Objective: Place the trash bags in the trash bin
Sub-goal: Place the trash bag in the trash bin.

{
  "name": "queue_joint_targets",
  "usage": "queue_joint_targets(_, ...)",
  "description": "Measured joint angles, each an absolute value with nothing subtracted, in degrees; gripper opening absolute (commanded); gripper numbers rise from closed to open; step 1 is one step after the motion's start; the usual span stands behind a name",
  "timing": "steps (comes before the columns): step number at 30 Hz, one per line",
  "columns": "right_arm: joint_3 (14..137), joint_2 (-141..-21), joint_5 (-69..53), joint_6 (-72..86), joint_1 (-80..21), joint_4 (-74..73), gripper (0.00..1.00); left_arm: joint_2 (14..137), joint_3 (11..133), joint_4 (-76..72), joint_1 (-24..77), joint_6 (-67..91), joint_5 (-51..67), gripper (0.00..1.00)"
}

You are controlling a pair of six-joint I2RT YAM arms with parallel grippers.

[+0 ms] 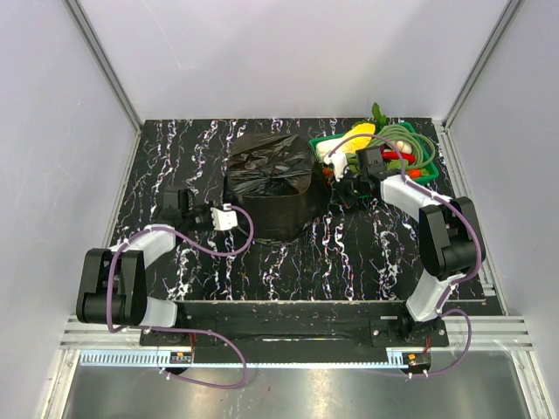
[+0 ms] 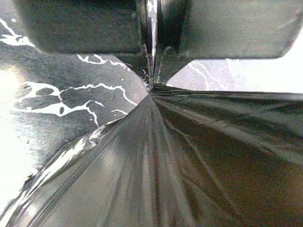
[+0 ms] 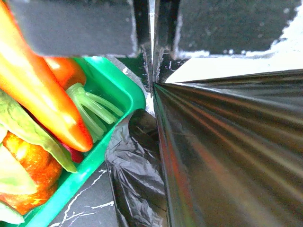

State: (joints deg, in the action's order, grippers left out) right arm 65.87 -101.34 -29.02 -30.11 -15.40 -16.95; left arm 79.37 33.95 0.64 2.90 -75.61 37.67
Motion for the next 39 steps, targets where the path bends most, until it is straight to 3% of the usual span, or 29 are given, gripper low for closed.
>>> queue_joint_targets(10, 65.4, -101.3, -26.8, -30.1, -15.4, -16.4, 0.00, 80.4, 32.9, -3.0, 3.0, -76.2, 33.8, 0.01)
queue_joint_targets(15, 65.2, -101.3, -25.4, -30.2, -15.4, -16.4, 0.16, 80.3, 32.9, -0.7, 2.5, -74.6, 30.9, 0.34)
queue_joint_targets(21, 65.0, -100.9, -21.8, -30.3, -13.6, -19.3, 0.53, 78.9, 33.0, 9.0, 1.0, -69.7, 29.4, 0.85)
queue_joint_targets(23, 65.0, -99.9, -21.6, -30.3, -13.4, -20.4, 0.57, 77.3, 33.3, 11.2, 1.0, -67.8, 30.0, 0.96)
queue_joint_targets(31, 65.6, -92.3, -21.9, -30.4, -13.5, -24.0, 0.63, 68.5, 39.5, 21.0, -2.4, -60.0, 37.1, 0.99)
queue_joint_targets(39, 69.7, -83.7, -23.3, -28.3, -13.5, -28.1, 0.70, 63.9, 57.2, 35.0, -4.0, -51.4, 44.0, 0.94)
